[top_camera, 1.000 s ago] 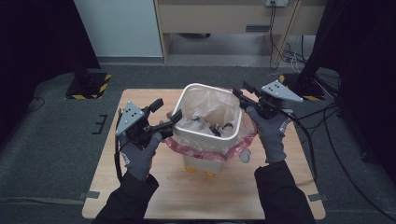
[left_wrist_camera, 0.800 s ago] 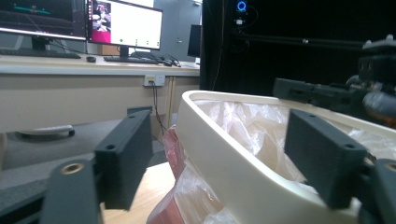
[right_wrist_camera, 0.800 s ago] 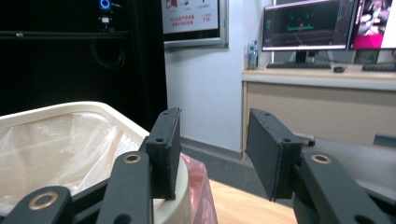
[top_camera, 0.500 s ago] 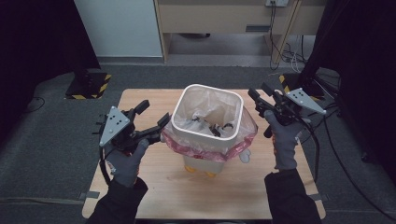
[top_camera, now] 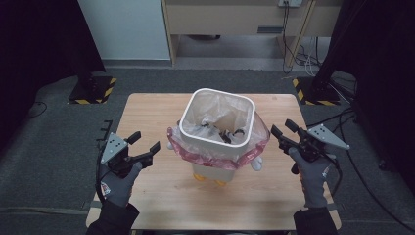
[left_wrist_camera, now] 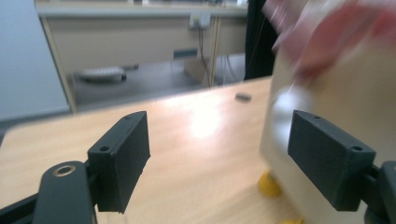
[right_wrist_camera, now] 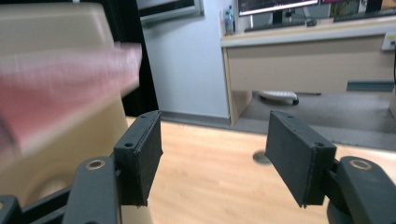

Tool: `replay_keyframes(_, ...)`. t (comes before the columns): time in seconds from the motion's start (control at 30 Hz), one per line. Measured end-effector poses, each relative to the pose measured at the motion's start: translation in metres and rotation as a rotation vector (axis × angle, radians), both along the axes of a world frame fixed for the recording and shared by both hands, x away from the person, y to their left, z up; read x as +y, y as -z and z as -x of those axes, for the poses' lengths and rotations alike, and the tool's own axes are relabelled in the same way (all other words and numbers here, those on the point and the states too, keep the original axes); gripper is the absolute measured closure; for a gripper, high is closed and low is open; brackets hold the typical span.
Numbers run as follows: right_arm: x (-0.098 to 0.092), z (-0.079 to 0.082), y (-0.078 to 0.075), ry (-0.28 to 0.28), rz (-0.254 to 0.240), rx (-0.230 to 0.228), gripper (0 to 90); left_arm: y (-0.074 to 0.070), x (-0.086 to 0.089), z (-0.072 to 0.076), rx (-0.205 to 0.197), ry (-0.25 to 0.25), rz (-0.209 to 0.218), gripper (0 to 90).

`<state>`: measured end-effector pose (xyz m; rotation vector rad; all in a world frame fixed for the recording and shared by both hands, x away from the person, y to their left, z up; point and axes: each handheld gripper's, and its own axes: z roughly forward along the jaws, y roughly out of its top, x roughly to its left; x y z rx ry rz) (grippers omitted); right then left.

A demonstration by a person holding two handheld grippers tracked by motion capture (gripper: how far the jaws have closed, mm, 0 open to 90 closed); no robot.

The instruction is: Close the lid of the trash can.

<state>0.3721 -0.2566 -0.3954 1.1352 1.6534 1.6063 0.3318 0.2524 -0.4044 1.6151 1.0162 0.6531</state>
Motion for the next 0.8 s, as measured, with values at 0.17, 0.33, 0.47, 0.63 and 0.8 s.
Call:
replay_keyframes(0.17,-0.004,0.011,0.027,-0.007,0.046,0.047,35.6,0.029,0.008,0.000,0.087,-0.004,-0.040,19.6)
replay_keyframes(0.33,-0.009,0.019,0.052,-0.011,0.085,0.105,34.8,0.061,0.020,0.000,0.168,-0.037,-0.078,19.5)
replay_keyframes(0.47,-0.014,0.020,0.075,-0.009,0.166,0.185,33.6,0.085,0.031,-0.003,0.236,-0.067,-0.099,18.8)
replay_keyframes(0.63,-0.026,0.023,0.102,0.013,0.233,0.279,32.3,0.106,0.043,-0.004,0.295,-0.097,-0.145,18.8)
replay_keyframes(0.8,-0.036,0.020,0.123,0.029,0.313,0.379,30.2,0.120,0.050,-0.006,0.350,-0.119,-0.186,18.0)
